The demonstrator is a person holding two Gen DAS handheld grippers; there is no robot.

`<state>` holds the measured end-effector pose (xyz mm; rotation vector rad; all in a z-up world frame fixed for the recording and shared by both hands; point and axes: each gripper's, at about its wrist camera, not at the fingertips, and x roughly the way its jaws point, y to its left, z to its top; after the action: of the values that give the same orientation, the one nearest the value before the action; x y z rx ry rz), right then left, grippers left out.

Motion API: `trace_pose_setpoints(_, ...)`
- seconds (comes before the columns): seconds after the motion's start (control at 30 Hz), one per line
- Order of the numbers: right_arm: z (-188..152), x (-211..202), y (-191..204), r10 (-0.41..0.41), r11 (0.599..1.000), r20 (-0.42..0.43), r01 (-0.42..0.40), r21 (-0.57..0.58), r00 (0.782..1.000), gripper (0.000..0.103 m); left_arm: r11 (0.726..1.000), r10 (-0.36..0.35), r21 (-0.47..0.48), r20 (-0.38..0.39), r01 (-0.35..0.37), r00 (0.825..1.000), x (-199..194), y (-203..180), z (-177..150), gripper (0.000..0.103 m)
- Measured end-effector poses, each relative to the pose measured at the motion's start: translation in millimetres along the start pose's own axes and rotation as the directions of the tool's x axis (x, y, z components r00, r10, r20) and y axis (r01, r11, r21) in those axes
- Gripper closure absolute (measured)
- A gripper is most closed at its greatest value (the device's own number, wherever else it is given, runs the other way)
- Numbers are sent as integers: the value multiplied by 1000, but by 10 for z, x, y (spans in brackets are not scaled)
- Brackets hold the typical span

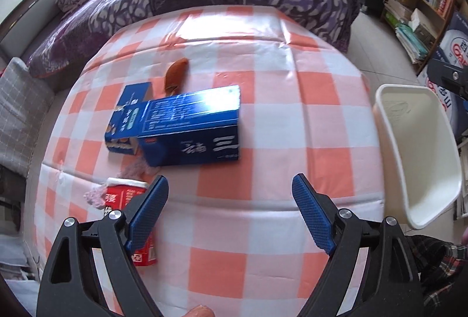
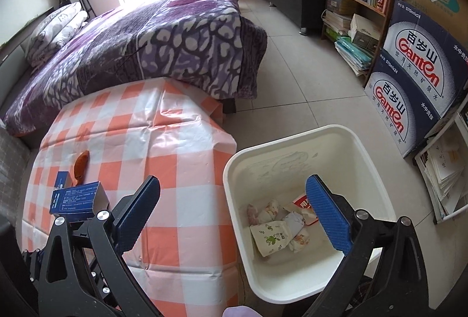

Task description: Collect trash

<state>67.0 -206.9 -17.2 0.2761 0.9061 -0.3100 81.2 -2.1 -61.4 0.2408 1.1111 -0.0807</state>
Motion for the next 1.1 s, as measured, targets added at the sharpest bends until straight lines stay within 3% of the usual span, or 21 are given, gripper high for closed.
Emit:
trace_pose_setpoints(0.17, -89, 120, 310, 25, 998, -51, -28, -57, 998, 7, 993, 94, -58, -83, -99, 992, 151, 426, -96, 19)
trace_pose_setpoints(0.33, -159, 205, 557, 46, 995, -84, -53, -85, 995, 7, 987, 108, -100, -179, -128, 978, 344, 731, -210, 19)
trace_pose_setpoints(0.47, -214, 259, 764, 58, 991, -103, -70, -114, 993, 7, 985, 67, -143, -219, -100, 973, 422, 952, -282, 22)
trace_pose_setpoints(0.53, -245, 289, 868, 65, 988, -117, -80, -130, 991, 7, 985, 28, -161, -241, -68, 970, 457, 1059, -317, 45)
trace_pose_setpoints(0.67, -305, 357, 1029, 84, 983, -153, -107, -149, 985, 7, 976, -63, -216, -268, 4, 961, 487, 1289, -382, 50)
trace_pose_setpoints(0.87, -379, 383, 1286, 118, 969, -157, -148, -198, 981, 7, 911, -238, -385, -193, 149, 952, 341, 1812, -366, 51)
trace_pose_setpoints(1.1, -516, 302, 1759, 186, 890, -114, -217, -402, 976, 7, 849, -245, -497, -71, 179, 967, 54, 2286, -283, 51)
